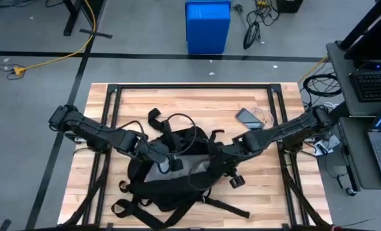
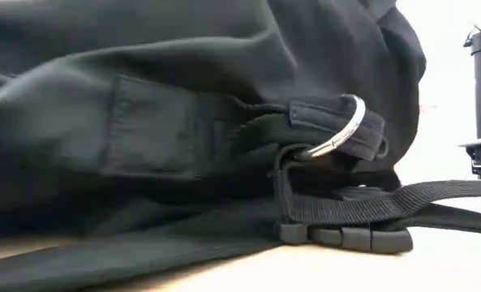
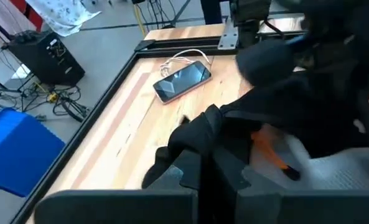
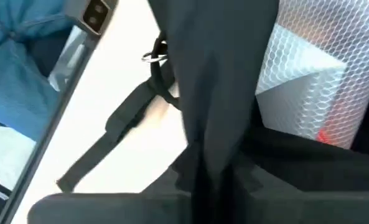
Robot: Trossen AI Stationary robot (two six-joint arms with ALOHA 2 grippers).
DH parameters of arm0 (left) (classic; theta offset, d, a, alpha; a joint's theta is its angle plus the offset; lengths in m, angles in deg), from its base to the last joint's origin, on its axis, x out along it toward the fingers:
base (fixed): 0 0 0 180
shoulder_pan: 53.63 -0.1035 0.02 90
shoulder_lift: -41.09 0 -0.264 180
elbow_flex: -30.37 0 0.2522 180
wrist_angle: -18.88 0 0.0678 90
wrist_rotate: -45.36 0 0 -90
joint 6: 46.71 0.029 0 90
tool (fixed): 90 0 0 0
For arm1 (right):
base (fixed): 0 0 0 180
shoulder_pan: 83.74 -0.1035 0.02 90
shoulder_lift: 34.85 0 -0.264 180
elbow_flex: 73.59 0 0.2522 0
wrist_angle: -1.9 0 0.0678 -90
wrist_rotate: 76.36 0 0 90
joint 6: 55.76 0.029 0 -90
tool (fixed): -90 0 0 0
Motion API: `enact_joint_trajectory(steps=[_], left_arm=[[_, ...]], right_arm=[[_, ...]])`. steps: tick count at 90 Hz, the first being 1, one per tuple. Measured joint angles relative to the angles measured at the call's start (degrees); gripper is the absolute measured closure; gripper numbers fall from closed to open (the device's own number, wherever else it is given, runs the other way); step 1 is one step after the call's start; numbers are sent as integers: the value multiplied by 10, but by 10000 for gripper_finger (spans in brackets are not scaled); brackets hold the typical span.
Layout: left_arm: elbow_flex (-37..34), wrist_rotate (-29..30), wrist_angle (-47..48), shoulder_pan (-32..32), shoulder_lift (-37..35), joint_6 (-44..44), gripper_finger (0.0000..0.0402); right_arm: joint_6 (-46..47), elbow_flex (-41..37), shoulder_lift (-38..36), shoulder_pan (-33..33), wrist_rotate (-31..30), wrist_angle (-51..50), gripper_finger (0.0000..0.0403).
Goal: Unpack backpack
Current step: Put the charger cable into the black backpack
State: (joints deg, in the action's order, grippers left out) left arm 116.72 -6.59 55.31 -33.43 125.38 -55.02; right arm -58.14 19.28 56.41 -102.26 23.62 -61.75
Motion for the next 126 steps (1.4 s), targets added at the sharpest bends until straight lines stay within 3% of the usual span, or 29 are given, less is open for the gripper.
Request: enact_joint_trajectory(steps=[10, 32, 50, 64, 82, 105, 126], left_arm=[[-4, 0, -1, -3, 0, -4, 401], [-8, -23, -29, -10, 7, -3, 401], [-8, -26, -22, -18, 7, -3, 401], [-8, -27, -22, -26, 8, -2, 401], [-8, -29, -21, -32, 8, -1, 401], [-8, -36, -24, -40, 16, 1, 401], [-8, -67, -27, -62, 34, 2, 401]], right_arm=[[1, 8, -25, 1, -9, 4, 330], [-95, 65, -42, 3, -141, 4, 232], [-153, 66, -15, 33, -134, -36, 181], [-194, 66, 21, 46, -95, -69, 175], [-250, 66, 64, 55, -97, -82, 178], [-331, 77, 67, 36, -187, -62, 178], [-374, 77, 80, 55, -200, -62, 178]])
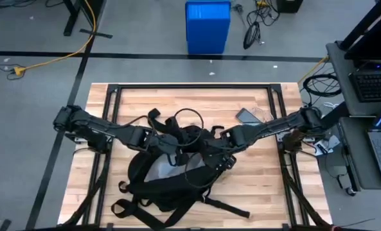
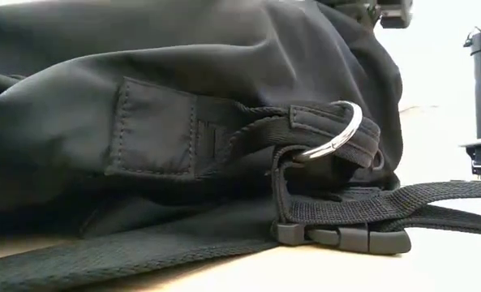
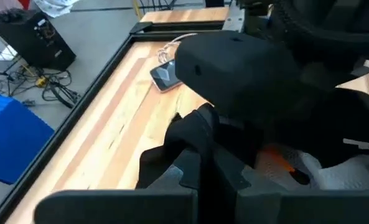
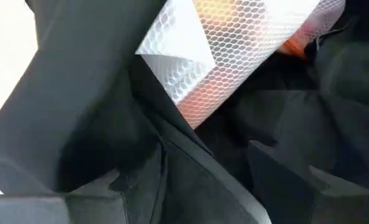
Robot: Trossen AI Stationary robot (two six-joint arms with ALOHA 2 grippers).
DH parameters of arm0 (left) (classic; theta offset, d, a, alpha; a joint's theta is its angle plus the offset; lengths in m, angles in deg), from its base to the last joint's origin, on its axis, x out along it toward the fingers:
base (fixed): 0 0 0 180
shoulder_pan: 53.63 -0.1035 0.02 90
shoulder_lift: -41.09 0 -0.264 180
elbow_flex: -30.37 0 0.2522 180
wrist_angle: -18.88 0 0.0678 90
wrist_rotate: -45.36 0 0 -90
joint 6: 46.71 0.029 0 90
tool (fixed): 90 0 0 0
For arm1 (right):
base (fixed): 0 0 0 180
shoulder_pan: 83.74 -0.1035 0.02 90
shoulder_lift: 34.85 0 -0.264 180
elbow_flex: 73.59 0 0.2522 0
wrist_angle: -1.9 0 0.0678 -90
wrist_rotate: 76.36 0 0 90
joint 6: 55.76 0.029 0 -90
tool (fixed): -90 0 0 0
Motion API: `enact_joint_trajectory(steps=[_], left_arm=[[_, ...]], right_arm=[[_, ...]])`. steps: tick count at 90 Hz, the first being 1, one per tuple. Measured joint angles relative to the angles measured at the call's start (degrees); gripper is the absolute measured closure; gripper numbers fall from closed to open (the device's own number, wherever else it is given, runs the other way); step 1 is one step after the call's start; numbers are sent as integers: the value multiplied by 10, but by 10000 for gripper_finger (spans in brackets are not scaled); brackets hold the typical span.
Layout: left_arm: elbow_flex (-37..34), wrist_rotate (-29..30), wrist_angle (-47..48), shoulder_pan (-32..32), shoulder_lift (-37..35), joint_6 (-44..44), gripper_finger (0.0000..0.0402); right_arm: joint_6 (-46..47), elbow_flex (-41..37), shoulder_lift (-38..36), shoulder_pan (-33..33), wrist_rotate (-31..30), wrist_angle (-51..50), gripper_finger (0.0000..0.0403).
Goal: Unpack backpack
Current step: Put the charger cable into the black backpack
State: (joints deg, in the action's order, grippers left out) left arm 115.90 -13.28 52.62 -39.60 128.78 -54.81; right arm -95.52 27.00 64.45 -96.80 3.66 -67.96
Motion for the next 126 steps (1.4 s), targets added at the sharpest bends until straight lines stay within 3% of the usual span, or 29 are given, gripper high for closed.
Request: enact_joint_trajectory(steps=[22, 31, 40, 52, 57, 69, 107, 126], left_arm=[[-1, -4, 7, -6, 3, 2, 401], [-1, -4, 7, -3, 4, 3, 401], [-1, -4, 5, -2, 4, 1, 401], [-1, -4, 4, -2, 4, 0, 401], [-1, -3, 0, -2, 4, -1, 401], [-1, -5, -1, -2, 3, -4, 401], [0, -12, 1, -1, 2, -4, 401], [0, -9, 30, 4, 1, -5, 401]], right_arm=[[-9, 1, 54, 27, 35, -36, 181], [-3, 1, 68, 30, 39, -38, 202], [-1, 1, 69, 32, 41, -39, 256], [4, 0, 65, 33, 39, -40, 365], [10, 0, 57, 32, 35, -41, 388], [34, 0, 20, 29, -5, -41, 397], [63, 49, -92, 9, -15, 20, 402], [144, 50, -100, 21, -121, 46, 403]])
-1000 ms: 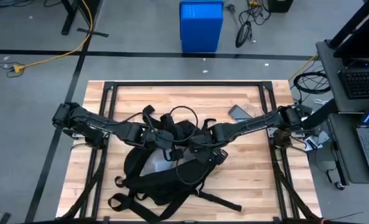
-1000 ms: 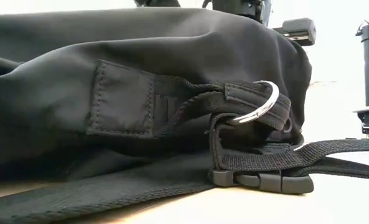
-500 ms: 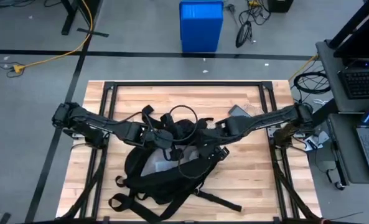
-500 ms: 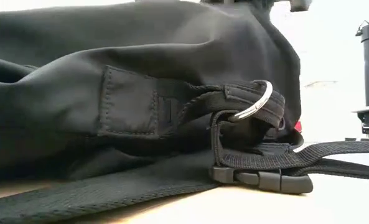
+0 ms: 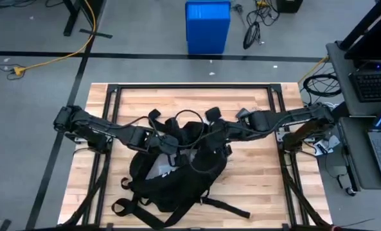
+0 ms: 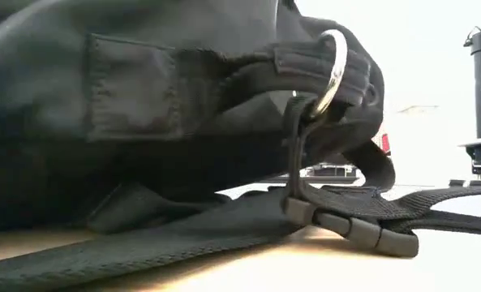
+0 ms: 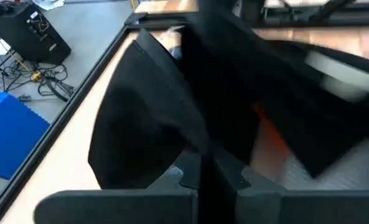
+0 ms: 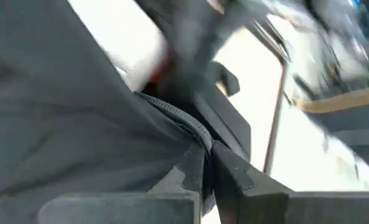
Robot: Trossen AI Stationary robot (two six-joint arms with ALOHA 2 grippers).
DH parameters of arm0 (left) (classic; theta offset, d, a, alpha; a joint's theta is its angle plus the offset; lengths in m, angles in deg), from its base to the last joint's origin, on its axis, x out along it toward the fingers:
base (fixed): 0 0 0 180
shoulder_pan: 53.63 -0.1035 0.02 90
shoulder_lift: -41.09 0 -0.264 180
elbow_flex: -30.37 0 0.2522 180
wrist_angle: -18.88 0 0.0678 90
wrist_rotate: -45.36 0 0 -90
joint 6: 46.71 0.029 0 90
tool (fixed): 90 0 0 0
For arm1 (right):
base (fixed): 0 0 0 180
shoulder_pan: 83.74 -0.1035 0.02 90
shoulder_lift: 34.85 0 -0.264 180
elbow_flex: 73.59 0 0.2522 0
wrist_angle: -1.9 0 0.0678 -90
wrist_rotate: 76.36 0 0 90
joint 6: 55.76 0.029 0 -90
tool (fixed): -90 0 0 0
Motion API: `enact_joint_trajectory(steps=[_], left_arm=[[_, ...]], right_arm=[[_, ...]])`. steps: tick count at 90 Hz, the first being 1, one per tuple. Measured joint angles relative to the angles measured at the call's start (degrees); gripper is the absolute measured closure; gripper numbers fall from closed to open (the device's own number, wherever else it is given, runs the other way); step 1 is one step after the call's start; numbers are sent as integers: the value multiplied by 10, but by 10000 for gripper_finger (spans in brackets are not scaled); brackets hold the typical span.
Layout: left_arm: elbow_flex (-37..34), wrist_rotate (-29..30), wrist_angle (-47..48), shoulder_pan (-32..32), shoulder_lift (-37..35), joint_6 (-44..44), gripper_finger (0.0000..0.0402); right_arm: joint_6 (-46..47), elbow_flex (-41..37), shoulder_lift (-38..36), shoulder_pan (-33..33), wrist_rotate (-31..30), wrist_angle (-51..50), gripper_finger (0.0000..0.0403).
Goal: Unpack backpack
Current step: Put the charger cable into the black backpack
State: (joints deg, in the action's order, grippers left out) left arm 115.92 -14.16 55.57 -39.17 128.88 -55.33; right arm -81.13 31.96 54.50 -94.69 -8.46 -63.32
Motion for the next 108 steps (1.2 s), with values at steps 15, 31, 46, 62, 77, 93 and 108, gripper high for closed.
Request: enact_joint_trajectory(steps=[15, 31, 46, 62, 77, 93, 108], left_arm=[[1, 60, 97, 7, -21, -61, 401], [2, 60, 101, 15, -24, -70, 401], [8, 76, 100, 20, -24, -70, 401], [8, 90, 87, 8, -24, -74, 401], [8, 92, 72, 0, -20, -72, 401], [0, 97, 57, -5, -20, -72, 401], [-10, 97, 52, -19, -20, -73, 401]], right_arm=[[92, 1, -1, 0, -64, -85, 403], [193, 1, -1, 20, -120, -167, 403], [253, 2, -1, 31, -69, -228, 403], [182, 2, -1, 21, 64, -193, 403], [161, 2, -1, 15, 100, -160, 397], [157, 37, -1, 15, 101, -139, 347], [157, 87, -3, 5, 115, -130, 299]])
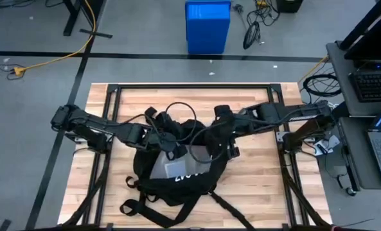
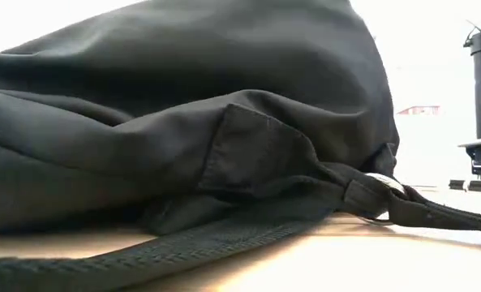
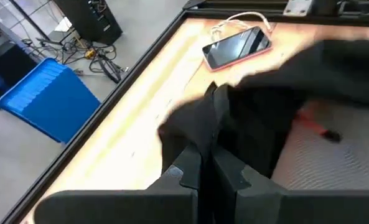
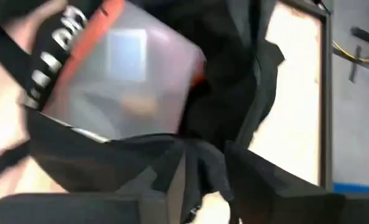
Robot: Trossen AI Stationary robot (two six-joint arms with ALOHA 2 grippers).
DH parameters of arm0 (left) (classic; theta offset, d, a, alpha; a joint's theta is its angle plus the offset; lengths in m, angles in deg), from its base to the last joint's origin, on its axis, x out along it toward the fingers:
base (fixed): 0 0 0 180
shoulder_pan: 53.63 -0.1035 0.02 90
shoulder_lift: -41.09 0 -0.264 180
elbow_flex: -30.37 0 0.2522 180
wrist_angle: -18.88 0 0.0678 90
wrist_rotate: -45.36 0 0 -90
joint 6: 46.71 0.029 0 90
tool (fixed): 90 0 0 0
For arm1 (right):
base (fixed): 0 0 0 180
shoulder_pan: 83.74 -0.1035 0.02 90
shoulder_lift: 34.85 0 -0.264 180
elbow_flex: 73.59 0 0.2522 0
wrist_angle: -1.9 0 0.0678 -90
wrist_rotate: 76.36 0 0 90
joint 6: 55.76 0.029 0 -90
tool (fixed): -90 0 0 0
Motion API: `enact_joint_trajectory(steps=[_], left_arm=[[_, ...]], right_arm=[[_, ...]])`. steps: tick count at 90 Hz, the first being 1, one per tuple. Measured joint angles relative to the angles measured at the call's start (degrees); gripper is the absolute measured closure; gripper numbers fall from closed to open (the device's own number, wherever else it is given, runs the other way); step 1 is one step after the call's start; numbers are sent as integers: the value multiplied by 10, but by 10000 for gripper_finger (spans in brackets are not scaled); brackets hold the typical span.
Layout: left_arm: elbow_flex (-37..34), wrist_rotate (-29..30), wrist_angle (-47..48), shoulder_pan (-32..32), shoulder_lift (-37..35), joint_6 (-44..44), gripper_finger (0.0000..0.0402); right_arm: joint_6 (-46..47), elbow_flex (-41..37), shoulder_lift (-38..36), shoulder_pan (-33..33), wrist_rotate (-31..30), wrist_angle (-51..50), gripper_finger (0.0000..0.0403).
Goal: Unpack backpack
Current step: Put the charger cable into the black backpack
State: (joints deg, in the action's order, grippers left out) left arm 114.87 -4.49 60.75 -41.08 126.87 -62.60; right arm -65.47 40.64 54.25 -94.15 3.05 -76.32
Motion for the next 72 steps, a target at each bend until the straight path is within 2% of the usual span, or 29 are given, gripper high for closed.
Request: enact_joint_trajectory(steps=[21, 32, 46, 52, 65, 72], left_arm=[[-2, 0, -3, -15, 6, -2, 401], [-2, -1, -26, -20, 13, 2, 401], [-2, -6, -54, -24, 27, 14, 401], [-2, -7, -53, -26, 32, 14, 401], [-2, -8, -38, -35, 40, 21, 401], [-1, -9, -27, -35, 49, 28, 401]], right_arm=[[-10, 5, 5, -7, 128, 9, 251], [-31, 0, 32, -7, 140, 10, 238], [-109, -1, 86, -5, 146, 13, 240], [-126, -1, 113, -4, 180, 17, 246], [-116, -1, 165, -4, 296, -1, 256], [-98, -2, 182, -6, 302, -6, 255]])
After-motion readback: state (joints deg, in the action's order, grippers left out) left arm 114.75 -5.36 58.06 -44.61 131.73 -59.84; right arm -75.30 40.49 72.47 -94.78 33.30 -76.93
